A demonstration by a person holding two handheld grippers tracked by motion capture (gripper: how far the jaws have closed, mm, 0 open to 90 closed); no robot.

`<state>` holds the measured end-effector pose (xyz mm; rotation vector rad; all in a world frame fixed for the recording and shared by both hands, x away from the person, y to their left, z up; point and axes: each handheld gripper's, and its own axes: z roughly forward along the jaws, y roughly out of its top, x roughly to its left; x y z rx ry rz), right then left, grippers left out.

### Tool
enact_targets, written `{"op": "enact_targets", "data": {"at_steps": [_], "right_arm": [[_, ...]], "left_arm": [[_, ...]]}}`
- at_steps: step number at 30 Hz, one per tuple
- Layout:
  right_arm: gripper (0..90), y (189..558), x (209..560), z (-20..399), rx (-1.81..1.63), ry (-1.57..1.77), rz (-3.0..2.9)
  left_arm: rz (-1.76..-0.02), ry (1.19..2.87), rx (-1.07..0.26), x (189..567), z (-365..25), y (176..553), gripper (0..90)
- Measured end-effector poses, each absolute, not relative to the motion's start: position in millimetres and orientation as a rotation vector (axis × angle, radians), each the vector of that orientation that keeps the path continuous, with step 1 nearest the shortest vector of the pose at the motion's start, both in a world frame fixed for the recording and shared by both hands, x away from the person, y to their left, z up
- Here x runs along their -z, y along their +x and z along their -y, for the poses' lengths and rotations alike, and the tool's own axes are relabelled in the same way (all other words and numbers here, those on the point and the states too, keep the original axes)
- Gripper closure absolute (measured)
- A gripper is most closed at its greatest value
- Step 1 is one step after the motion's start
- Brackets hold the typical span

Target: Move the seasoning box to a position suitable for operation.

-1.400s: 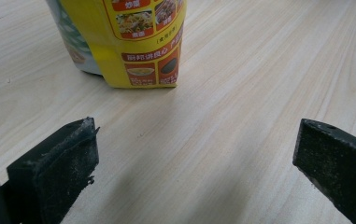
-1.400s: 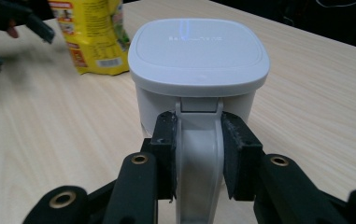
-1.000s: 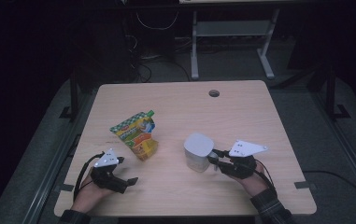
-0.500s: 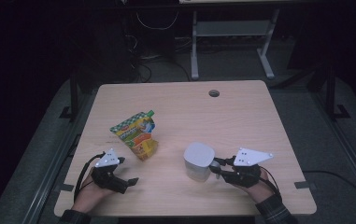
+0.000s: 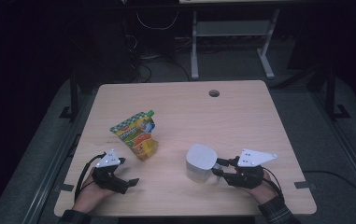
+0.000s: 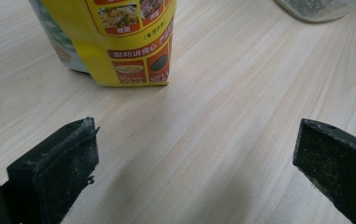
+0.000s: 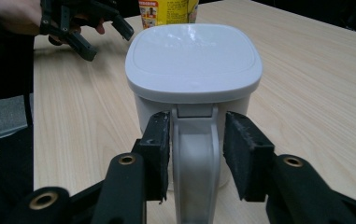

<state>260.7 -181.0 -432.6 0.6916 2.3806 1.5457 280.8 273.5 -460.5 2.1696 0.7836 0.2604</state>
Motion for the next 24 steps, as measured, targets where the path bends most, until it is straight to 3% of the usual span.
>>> {"op": "enact_targets", "data": {"at_steps": [12, 17, 24], "right_arm": [[56.3, 246, 429, 203, -1.547, 0.787, -2.331], [66.7, 236, 432, 206, -1.529, 0.809, -2.351], [89.2, 228, 432, 198, -1.538, 0.773, -2.401]], "left_arm": [[-0.783, 2.165, -0.260, 460, -273, 280, 0.0], [-0.782, 2.167, -0.262, 460, -273, 280, 0.0], [-0.781, 2.168, -0.266, 460, -273, 280, 0.0]]}}
